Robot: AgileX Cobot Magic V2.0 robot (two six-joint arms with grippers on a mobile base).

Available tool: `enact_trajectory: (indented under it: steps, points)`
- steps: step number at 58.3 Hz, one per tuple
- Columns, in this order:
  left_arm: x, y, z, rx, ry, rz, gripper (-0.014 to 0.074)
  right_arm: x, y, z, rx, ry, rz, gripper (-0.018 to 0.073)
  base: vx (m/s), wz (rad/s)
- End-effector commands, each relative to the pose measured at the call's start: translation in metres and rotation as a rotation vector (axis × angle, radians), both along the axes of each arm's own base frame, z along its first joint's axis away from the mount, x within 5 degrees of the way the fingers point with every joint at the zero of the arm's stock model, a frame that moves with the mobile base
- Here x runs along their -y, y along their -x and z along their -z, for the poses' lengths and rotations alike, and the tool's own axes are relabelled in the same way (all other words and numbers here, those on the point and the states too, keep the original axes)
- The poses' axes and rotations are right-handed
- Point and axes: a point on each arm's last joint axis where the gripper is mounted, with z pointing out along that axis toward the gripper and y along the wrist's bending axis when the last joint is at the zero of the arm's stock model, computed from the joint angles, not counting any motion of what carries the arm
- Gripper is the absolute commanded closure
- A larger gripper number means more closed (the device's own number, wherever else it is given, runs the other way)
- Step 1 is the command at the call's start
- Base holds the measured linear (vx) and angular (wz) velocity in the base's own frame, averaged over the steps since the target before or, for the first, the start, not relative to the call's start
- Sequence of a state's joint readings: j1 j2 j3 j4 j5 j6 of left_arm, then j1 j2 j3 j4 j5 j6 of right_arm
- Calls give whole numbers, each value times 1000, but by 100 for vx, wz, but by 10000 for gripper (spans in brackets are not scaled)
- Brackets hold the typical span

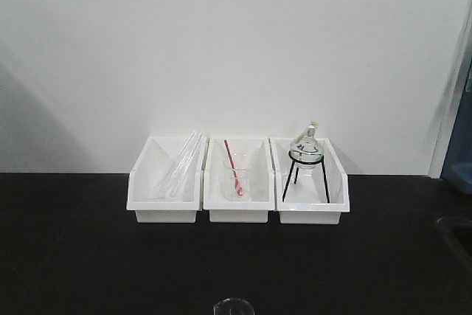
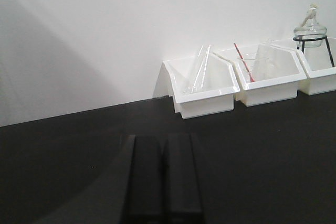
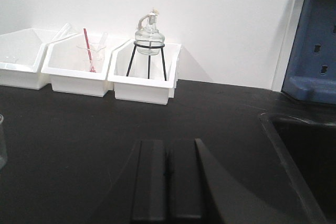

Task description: Pick beaker and place in left cabinet

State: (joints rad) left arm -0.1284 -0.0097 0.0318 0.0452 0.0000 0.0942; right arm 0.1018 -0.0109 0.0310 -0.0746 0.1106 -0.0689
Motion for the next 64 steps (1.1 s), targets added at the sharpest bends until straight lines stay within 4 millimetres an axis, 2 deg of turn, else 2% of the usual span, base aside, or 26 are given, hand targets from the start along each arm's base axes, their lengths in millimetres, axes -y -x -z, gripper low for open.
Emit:
enact_trajectory:
  steps: [1,52,64]
  points:
    - [0,1,-2,76,15,4,595,0,0,-6,79,16,-4,564,0,0]
    - [0,1,-2,76,15,4,595,0,0,-6,81,19,-4,564,0,0]
    - [0,1,-2,76,15,4,595,-1,0,-11,133,17,-8,564,0,0]
